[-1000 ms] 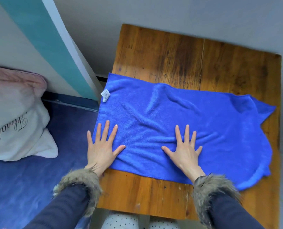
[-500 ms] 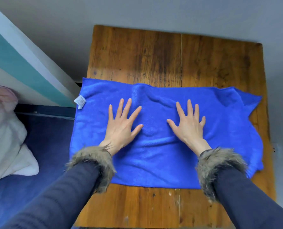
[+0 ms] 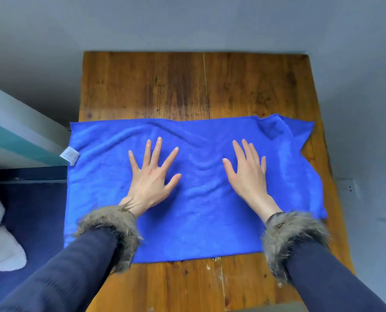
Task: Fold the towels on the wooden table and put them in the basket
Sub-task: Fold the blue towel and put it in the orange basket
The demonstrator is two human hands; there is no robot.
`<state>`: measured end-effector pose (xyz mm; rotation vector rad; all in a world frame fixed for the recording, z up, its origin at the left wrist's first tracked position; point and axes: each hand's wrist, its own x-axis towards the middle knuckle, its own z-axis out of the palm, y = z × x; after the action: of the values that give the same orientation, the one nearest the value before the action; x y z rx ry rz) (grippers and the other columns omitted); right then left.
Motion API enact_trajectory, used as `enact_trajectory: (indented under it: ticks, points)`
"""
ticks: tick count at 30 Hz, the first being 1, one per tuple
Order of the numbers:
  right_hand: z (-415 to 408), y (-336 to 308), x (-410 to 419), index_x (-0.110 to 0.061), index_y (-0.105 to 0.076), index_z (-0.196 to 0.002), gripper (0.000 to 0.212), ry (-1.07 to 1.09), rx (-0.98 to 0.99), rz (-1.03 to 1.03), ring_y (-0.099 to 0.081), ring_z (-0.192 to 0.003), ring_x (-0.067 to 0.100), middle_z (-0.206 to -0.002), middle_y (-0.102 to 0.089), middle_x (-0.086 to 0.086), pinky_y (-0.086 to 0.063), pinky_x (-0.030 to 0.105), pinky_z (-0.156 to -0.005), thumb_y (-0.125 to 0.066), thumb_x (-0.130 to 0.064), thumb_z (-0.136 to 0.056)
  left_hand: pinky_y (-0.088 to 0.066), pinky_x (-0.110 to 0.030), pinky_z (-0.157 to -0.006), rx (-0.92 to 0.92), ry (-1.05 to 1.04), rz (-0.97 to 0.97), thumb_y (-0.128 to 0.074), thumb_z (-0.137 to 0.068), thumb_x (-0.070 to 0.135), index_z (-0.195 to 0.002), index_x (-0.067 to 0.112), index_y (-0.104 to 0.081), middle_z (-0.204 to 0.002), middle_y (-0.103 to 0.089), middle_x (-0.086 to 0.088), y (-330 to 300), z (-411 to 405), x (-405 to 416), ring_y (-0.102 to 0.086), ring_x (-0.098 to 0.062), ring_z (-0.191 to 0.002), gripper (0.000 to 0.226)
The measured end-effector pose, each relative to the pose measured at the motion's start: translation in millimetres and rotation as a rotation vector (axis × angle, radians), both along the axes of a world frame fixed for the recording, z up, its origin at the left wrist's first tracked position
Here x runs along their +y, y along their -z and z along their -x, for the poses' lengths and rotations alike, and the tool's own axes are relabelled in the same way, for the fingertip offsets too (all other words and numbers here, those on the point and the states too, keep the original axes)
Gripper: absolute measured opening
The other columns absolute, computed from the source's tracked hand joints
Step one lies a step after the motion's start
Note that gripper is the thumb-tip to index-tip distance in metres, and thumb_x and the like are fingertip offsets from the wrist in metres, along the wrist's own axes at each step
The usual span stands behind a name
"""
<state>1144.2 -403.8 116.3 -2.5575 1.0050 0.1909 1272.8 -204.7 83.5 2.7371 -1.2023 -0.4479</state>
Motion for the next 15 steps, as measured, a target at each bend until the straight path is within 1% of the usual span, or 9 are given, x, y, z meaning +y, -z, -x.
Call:
enact_trajectory:
  ticks: [2, 4, 7, 8, 10, 11, 12, 14, 15]
  points:
    - [30.0, -4.5, -12.5, -0.013, -0.043, -0.137, 0.05, 0.111, -0.132, 0.03, -0.03, -0.138, 0.025, -0.147, -0.037, 0.008, -0.021, 0.052, -0.112, -0.04, -0.038, -0.094, 0.0, -0.069, -0.104, 0.02, 0.029, 0.026, -0.021, -0.085, 0.059, -0.146, 0.036, -0.013, -0.158, 0.004, -0.006, -2.6, 29.5, -15.4, 0.008, -0.03, -0.144, 0.066]
    - [64.2, -9.2, -30.5, -0.008, -0.053, -0.127, 0.049, 0.216, -0.225, 0.098, -0.046, -0.125, 0.032, -0.135, -0.051, 0.012, -0.035, 0.05, -0.1, -0.036, -0.036, -0.09, -0.004, -0.069, -0.104, 0.026, 0.077, 0.025, -0.024, -0.086, 0.057, -0.145, 0.035, -0.015, -0.158, -0.001, -0.007, -3.9, 62.3, -36.2, 0.002, -0.031, -0.144, 0.064]
    - [116.8, -10.7, -63.7, -0.006, -0.054, -0.124, 0.041, 0.362, -0.243, 0.138, -0.048, -0.115, 0.034, -0.128, -0.053, 0.013, -0.039, 0.047, -0.09, -0.043, -0.026, -0.09, -0.017, -0.072, -0.099, 0.045, 0.178, -0.006, -0.032, -0.084, 0.053, -0.142, 0.031, -0.028, -0.155, -0.019, -0.01, -6.6, 114.3, -68.5, -0.013, -0.034, -0.142, 0.063]
    - [132.8, -8.6, -75.5, -0.005, -0.053, -0.124, 0.038, 0.41, -0.23, 0.117, -0.048, -0.115, 0.034, -0.127, -0.054, 0.014, -0.038, 0.045, -0.091, -0.044, -0.023, -0.092, -0.02, -0.072, -0.098, 0.064, 0.206, -0.031, -0.034, -0.083, 0.052, -0.141, 0.03, -0.031, -0.154, -0.023, -0.01, -6.1, 130.8, -79.1, -0.016, -0.034, -0.141, 0.062]
    - [161.5, -0.8, -98.2, -0.003, -0.054, -0.121, 0.032, 0.538, -0.212, -0.02, -0.049, -0.115, 0.035, -0.123, -0.056, 0.018, -0.036, 0.041, -0.096, -0.046, -0.015, -0.094, -0.026, -0.073, -0.096, 0.094, 0.25, -0.08, -0.035, -0.081, 0.051, -0.14, 0.029, -0.033, -0.152, -0.028, -0.008, -6.8, 158.2, -101.2, -0.021, -0.034, -0.14, 0.063]
    - [173.0, 3.1, -108.6, -0.002, -0.055, -0.119, 0.029, 0.606, -0.211, -0.114, -0.051, -0.114, 0.035, -0.121, -0.057, 0.019, -0.037, 0.04, -0.096, -0.045, -0.012, -0.094, -0.026, -0.073, -0.096, 0.107, 0.257, -0.094, -0.036, -0.081, 0.052, -0.142, 0.03, -0.031, -0.153, -0.026, -0.007, -5.9, 169.1, -111.7, -0.022, -0.035, -0.14, 0.064]
    - [182.7, 7.2, -117.6, -0.002, -0.057, -0.117, 0.028, 0.66, -0.191, -0.206, -0.053, -0.113, 0.035, -0.12, -0.059, 0.02, -0.038, 0.038, -0.095, -0.043, -0.009, -0.094, -0.021, -0.074, -0.098, 0.122, 0.246, -0.108, -0.038, -0.083, 0.052, -0.144, 0.031, -0.024, -0.156, -0.017, -0.005, -5.2, 178.3, -121.9, -0.016, -0.035, -0.142, 0.067]
    - [195.1, 11.4, -130.1, -0.003, -0.059, -0.113, 0.026, 0.69, -0.122, -0.35, -0.056, -0.109, 0.032, -0.116, -0.062, 0.018, -0.041, 0.036, -0.093, -0.043, -0.006, -0.092, -0.005, -0.072, -0.102, 0.145, 0.2, -0.176, -0.044, -0.085, 0.057, -0.148, 0.035, -0.004, -0.157, 0.01, -0.001, -0.1, 192.8, -136.9, 0.009, -0.033, -0.144, 0.078]
    - [198.4, 14.2, -133.8, -0.003, -0.06, -0.113, 0.025, 0.679, -0.108, -0.423, -0.058, -0.105, 0.03, -0.114, -0.064, 0.016, -0.043, 0.034, -0.09, -0.046, -0.006, -0.091, -0.001, -0.071, -0.103, 0.131, 0.18, -0.221, -0.048, -0.083, 0.06, -0.147, 0.036, 0.003, -0.156, 0.017, -0.001, 1.9, 197.2, -140.6, 0.016, -0.033, -0.142, 0.086]
